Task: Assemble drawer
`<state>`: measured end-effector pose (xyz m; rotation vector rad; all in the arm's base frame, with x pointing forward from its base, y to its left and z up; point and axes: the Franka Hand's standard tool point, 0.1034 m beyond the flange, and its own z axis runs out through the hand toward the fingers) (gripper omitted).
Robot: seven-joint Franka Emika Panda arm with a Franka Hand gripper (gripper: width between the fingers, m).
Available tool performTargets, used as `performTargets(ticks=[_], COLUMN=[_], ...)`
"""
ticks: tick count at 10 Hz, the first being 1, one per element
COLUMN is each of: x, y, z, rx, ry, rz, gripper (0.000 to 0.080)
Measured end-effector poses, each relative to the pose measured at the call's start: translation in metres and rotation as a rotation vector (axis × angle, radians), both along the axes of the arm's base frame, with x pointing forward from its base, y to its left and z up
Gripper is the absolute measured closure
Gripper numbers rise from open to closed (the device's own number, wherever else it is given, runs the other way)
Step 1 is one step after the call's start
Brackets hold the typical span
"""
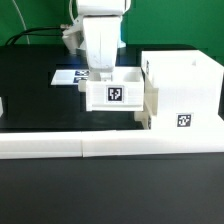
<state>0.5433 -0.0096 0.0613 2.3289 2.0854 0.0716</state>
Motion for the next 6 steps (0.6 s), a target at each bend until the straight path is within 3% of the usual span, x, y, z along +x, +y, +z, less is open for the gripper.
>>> performTargets(ticks=[3, 6], x=[0.0035, -0.0028], y=[0.0033, 0.0034], z=[0.0027, -0.0031], rx=[-0.004, -0.002], ry=[0.014, 0.021], rz=[0.012, 0.012], gripper=[0.0757, 0.0757])
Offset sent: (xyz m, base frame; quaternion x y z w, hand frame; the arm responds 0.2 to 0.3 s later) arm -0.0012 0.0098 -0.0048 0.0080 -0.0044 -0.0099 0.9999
